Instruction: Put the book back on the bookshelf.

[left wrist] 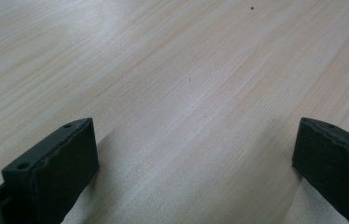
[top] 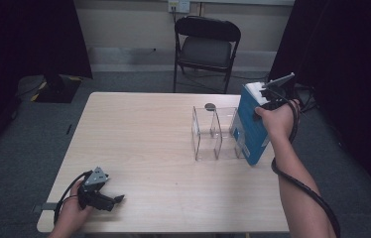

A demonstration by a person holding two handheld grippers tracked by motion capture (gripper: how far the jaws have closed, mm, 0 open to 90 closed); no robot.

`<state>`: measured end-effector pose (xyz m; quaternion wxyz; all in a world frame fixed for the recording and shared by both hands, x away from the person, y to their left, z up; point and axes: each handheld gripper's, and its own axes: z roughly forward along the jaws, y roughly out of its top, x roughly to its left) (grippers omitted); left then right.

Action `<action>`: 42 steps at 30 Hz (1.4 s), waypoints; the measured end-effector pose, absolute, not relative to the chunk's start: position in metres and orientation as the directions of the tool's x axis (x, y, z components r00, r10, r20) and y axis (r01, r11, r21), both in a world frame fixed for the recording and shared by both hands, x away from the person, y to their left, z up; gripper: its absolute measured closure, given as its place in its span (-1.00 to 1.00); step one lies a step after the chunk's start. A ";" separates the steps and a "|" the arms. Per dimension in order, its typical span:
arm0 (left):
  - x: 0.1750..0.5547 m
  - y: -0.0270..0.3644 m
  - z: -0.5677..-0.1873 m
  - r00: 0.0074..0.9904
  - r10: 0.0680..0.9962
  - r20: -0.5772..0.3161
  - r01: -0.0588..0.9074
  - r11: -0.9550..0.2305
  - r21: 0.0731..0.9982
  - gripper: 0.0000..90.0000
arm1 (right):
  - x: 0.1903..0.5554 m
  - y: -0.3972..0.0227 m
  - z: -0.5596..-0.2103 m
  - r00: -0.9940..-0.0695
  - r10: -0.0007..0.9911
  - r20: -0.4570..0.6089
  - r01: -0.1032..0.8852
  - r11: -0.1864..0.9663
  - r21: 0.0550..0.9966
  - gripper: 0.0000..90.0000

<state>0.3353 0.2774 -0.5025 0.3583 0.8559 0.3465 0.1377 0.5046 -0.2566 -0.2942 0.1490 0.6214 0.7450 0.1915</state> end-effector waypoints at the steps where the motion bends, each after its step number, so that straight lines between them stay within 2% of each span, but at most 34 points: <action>1: 0.335 0.277 -0.503 0.722 0.692 -0.014 0.495 -0.502 0.709 -1.00 | 0.505 -0.257 -0.294 -0.187 0.982 0.016 0.868 0.158 0.470 0.36; 6: 0.335 0.277 -0.503 0.722 0.691 -0.013 0.494 -0.503 0.709 -1.00 | 0.504 -0.259 -0.293 -0.190 0.981 0.022 0.863 0.157 0.480 0.31; 12: 0.335 0.277 -0.503 0.721 0.693 -0.015 0.496 -0.500 0.709 -1.00 | 0.500 -0.259 -0.282 -0.188 0.982 0.027 0.858 0.151 0.491 0.12; 16: 0.335 0.277 -0.503 0.720 0.693 -0.015 0.497 -0.500 0.709 -1.00 | 0.497 -0.259 -0.277 -0.192 0.981 0.031 0.855 0.152 0.496 0.07; 35: 0.335 0.277 -0.503 0.721 0.692 -0.015 0.496 -0.502 0.709 -1.00 | 0.470 -0.264 -0.274 -0.203 0.977 0.063 0.859 0.147 0.490 -0.30; 42: 0.335 0.277 -0.503 0.721 0.693 -0.017 0.492 -0.494 0.717 -1.00 | 0.458 -0.267 -0.276 -0.224 0.973 0.054 0.840 0.165 0.516 -0.42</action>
